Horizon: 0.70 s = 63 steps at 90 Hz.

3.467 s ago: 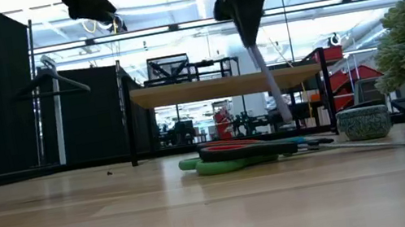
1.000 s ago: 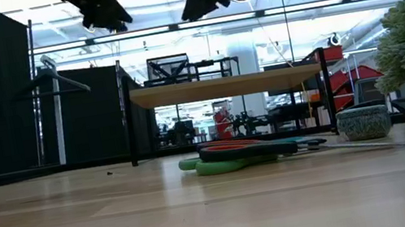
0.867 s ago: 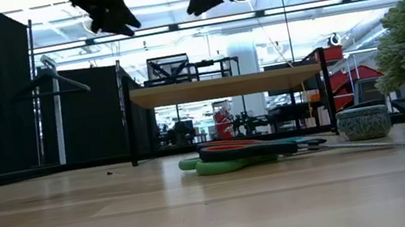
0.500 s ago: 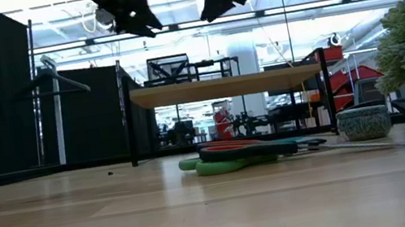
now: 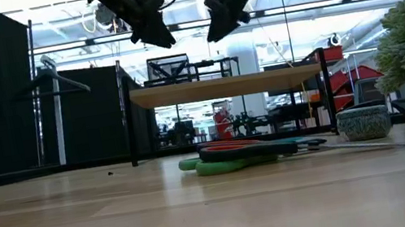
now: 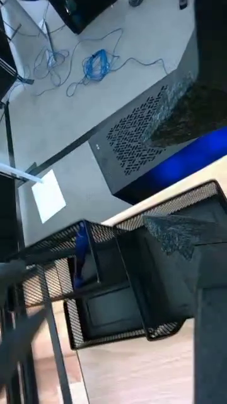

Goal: Pick and place office supplies into organizer
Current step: Remove the dark blue pen from the desk organizer on the shelf

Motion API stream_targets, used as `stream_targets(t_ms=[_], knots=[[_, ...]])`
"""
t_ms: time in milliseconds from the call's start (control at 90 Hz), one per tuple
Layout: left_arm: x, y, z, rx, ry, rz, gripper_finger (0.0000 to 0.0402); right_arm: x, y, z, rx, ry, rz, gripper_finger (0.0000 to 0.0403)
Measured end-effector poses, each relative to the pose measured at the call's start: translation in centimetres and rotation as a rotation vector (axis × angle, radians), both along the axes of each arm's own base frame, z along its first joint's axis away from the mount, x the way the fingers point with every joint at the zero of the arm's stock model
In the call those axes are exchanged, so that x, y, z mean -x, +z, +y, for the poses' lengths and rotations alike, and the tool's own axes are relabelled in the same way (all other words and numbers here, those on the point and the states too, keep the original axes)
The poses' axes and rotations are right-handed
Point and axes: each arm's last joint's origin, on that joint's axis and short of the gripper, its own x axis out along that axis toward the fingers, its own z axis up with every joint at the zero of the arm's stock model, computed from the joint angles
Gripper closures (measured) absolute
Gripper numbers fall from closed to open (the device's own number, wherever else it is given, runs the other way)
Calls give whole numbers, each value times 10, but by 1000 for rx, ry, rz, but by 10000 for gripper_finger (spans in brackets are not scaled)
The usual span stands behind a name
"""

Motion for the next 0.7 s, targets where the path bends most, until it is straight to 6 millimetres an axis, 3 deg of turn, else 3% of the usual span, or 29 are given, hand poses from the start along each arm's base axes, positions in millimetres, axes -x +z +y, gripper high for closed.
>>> stream_targets(t_ms=[211,489,700], knots=[[-1,-7,13,-10,49,11,281,-4,-17,-1,-23,3,-20,234],[-21,-25,29,16,42,34,281,-13,-24,-5,-22,-2,-59,234],[-23,-27,32,24,45,48,281,-26,-47,-10,-55,7,-14,234]])
